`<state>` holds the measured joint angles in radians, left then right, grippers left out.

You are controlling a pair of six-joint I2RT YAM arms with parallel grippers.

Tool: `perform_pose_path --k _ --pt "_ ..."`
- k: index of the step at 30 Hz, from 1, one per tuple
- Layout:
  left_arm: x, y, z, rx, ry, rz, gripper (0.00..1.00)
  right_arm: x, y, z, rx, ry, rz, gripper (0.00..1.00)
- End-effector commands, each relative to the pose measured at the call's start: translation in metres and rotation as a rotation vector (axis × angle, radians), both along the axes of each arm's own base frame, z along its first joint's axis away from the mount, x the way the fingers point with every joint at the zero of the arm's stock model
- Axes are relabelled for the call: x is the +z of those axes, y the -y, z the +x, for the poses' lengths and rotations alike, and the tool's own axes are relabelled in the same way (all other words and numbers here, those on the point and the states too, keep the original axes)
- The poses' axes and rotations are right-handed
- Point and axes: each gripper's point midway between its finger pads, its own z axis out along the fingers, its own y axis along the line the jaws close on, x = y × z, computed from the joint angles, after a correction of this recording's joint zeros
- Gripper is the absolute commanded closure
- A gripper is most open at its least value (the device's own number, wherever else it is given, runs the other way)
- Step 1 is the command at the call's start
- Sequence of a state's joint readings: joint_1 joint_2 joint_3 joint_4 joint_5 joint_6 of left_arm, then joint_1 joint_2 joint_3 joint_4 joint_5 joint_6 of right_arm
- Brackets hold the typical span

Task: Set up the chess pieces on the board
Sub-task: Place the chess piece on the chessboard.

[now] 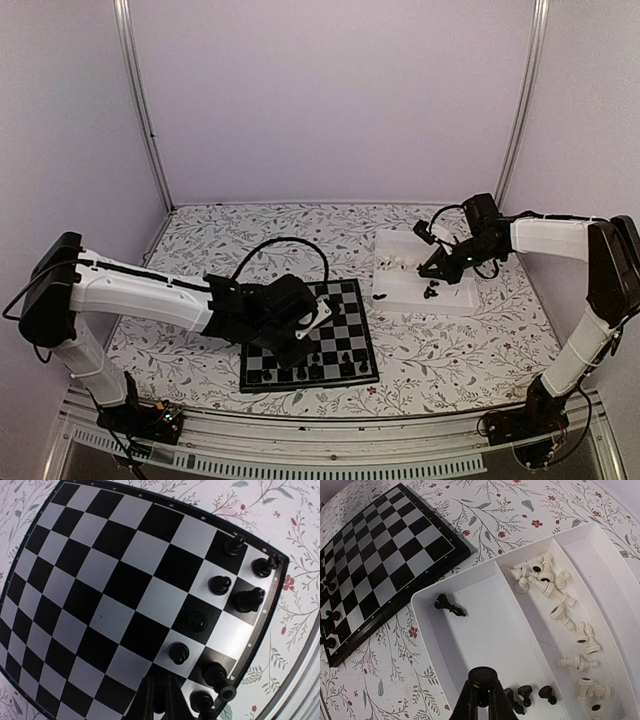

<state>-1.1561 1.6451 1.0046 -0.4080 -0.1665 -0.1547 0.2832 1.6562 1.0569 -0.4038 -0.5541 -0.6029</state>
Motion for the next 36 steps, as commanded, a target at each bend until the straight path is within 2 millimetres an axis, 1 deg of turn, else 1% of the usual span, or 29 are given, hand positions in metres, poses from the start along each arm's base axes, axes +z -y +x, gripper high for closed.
perform_pose_path --k 1,4,11,22,28,31,33,36 --pt "-0.011 -0.012 0.005 0.04 -0.024 0.03 1.0 0.007 -0.004 0.0 0.014 0.006 0.01 0.98" --pt "-0.015 -0.014 0.004 0.044 -0.042 0.032 1.0 0.005 -0.004 -0.001 0.015 0.002 0.007 0.98" --pt "-0.025 -0.01 -0.004 0.03 -0.097 0.024 1.0 0.001 -0.003 -0.001 0.019 -0.008 0.005 0.97" --pt "-0.034 -0.013 -0.003 0.045 -0.105 0.052 1.0 0.001 -0.004 -0.001 0.021 -0.009 0.003 0.97" --pt "-0.033 -0.014 -0.003 0.058 -0.109 0.049 0.84 0.001 -0.004 -0.002 0.024 -0.011 0.003 0.97" --pt "-0.029 -0.014 -0.002 0.064 -0.099 0.045 0.8 0.001 -0.004 -0.002 0.023 -0.013 0.005 0.97" --pt "-0.022 -0.013 0.002 0.072 -0.076 0.034 0.78 0.003 -0.005 -0.002 0.024 -0.011 0.008 0.97" --pt "-0.004 -0.01 0.012 0.085 -0.023 0.008 0.73 0.004 -0.005 -0.002 0.024 -0.011 0.008 0.97"
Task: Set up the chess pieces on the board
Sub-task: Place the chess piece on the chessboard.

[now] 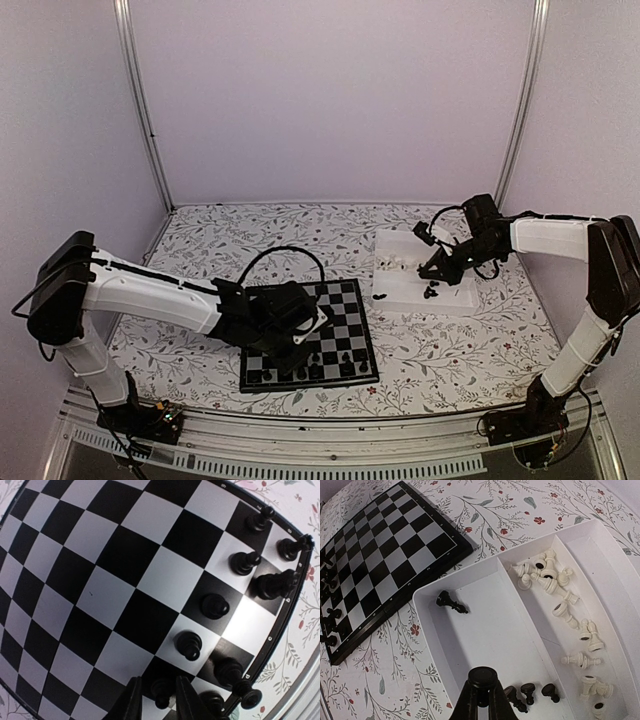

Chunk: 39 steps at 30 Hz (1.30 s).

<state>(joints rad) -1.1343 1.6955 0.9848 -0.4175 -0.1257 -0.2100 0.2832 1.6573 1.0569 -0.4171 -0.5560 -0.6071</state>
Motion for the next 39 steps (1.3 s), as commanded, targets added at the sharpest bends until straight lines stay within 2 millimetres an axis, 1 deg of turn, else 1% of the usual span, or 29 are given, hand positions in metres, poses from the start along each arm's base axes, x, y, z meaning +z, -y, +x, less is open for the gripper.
perform_pose_path --k 1,4,6,8,11,14,17,19,21,23,27,30,34,39 --pt "0.032 0.002 0.018 0.034 0.082 -0.04 0.72 0.007 -0.006 -0.001 0.022 0.002 0.012 0.97" --pt "0.059 0.011 0.028 0.035 0.132 -0.1 0.69 0.019 -0.011 -0.004 0.038 0.028 0.02 0.97" --pt "0.076 0.018 0.038 0.048 0.154 -0.159 0.67 0.03 -0.018 -0.009 0.062 0.055 0.024 0.97" --pt "0.096 0.029 0.049 0.062 0.172 -0.239 0.65 0.041 -0.028 -0.016 0.097 0.076 0.027 0.97" --pt "0.123 0.044 0.065 0.096 0.183 -0.377 0.64 0.057 -0.046 -0.034 0.164 0.111 0.017 0.97" --pt "0.148 0.052 0.079 0.147 0.171 -0.523 0.63 0.068 -0.064 -0.053 0.242 0.177 -0.022 0.97" --pt "0.168 0.057 0.089 0.205 0.137 -0.673 0.61 0.084 -0.079 -0.071 0.303 0.245 -0.029 0.97" --pt "0.18 0.064 0.088 0.201 0.105 -0.77 0.59 0.095 -0.087 -0.081 0.34 0.277 -0.022 0.97" --pt "0.186 0.069 0.087 0.198 0.072 -0.822 0.58 0.104 -0.093 -0.089 0.367 0.303 -0.018 0.97" --pt "0.189 0.075 0.085 0.186 0.04 -0.853 0.57 0.106 -0.099 -0.095 0.394 0.322 -0.034 0.97" --pt "0.196 0.083 0.079 0.163 -0.002 -0.91 0.57 0.099 -0.109 -0.101 0.434 0.338 -0.088 0.96" --pt "0.198 0.089 0.076 0.145 -0.03 -0.934 0.56 0.095 -0.115 -0.105 0.453 0.335 -0.094 0.96" --pt "0.191 0.097 0.074 0.133 -0.07 -0.935 0.56 0.095 -0.12 -0.107 0.462 0.337 -0.095 0.96" --pt "0.178 0.109 0.07 0.113 -0.13 -0.928 0.55 0.1 -0.125 -0.106 0.456 0.335 -0.093 0.96"
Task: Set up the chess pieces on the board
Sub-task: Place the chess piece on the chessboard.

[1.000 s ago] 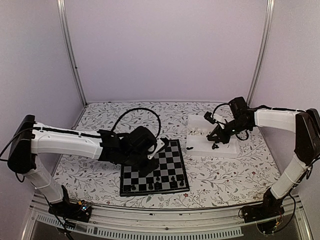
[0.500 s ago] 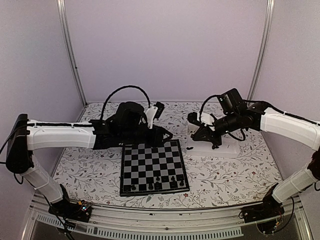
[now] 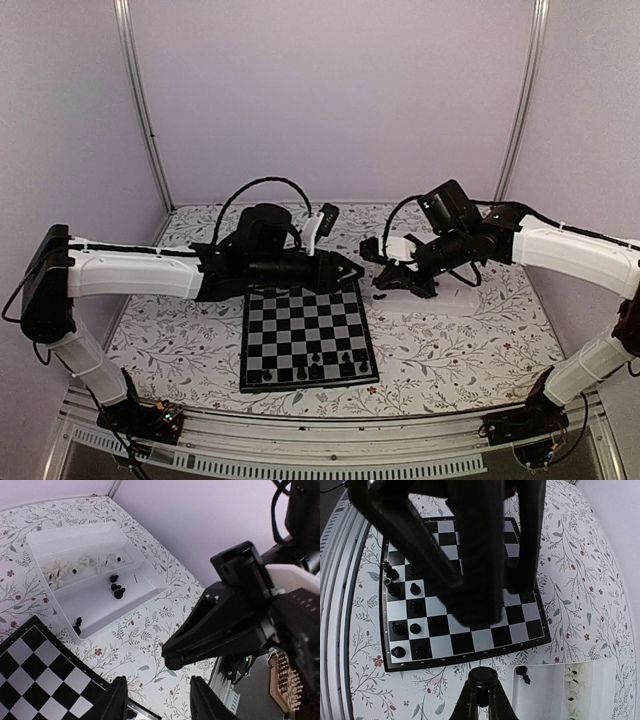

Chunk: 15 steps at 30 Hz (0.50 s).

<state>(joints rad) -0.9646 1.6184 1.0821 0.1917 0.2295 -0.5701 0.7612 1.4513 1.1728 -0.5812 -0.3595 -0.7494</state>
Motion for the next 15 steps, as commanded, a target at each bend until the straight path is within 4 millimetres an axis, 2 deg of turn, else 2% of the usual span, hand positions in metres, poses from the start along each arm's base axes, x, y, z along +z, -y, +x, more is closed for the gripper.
perform_pose_path --k 1,6,15 --pt "-0.005 0.015 -0.004 -0.055 -0.04 -0.026 0.55 0.012 -0.008 0.003 -0.001 0.022 0.007 0.96" --pt "-0.01 0.025 -0.008 -0.095 -0.055 -0.035 0.55 0.013 -0.011 -0.002 0.013 0.021 0.005 0.95" --pt "-0.009 0.029 -0.014 -0.132 -0.067 -0.076 0.55 0.012 -0.014 -0.005 0.021 0.015 0.0 0.94"
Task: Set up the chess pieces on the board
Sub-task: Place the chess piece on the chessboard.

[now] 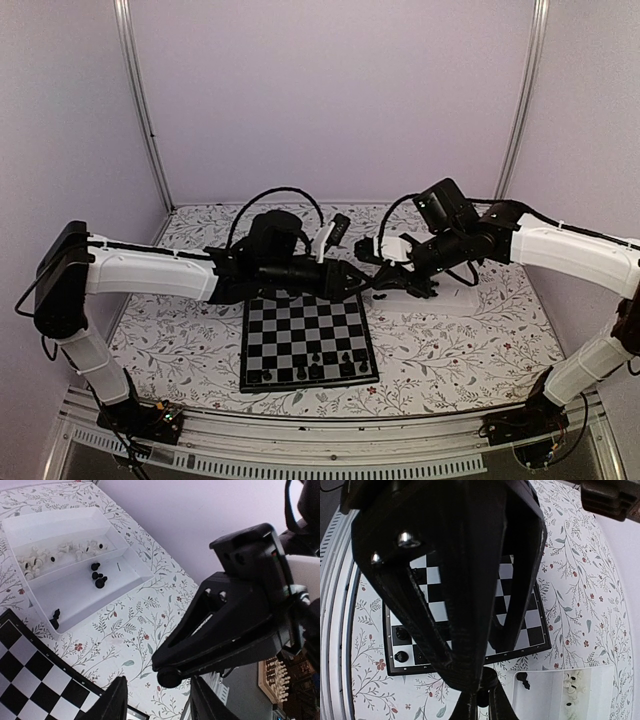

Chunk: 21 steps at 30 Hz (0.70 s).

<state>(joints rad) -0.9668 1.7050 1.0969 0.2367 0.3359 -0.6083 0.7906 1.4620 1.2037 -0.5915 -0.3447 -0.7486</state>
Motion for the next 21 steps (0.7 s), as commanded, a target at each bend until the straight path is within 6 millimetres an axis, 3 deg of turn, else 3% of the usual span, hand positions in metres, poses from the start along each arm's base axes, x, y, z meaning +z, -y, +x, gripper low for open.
perform_pose_path --k 1,10,21 --pt "0.015 0.011 -0.005 -0.045 0.008 -0.075 0.55 0.006 -0.006 -0.002 0.006 -0.001 0.001 0.94" --pt "0.006 0.017 -0.004 -0.051 -0.027 -0.063 0.62 0.007 -0.006 -0.005 0.008 -0.002 0.006 0.93" --pt "0.003 0.024 -0.013 -0.116 -0.057 -0.098 0.85 0.01 -0.005 -0.006 0.008 0.004 0.014 0.92"
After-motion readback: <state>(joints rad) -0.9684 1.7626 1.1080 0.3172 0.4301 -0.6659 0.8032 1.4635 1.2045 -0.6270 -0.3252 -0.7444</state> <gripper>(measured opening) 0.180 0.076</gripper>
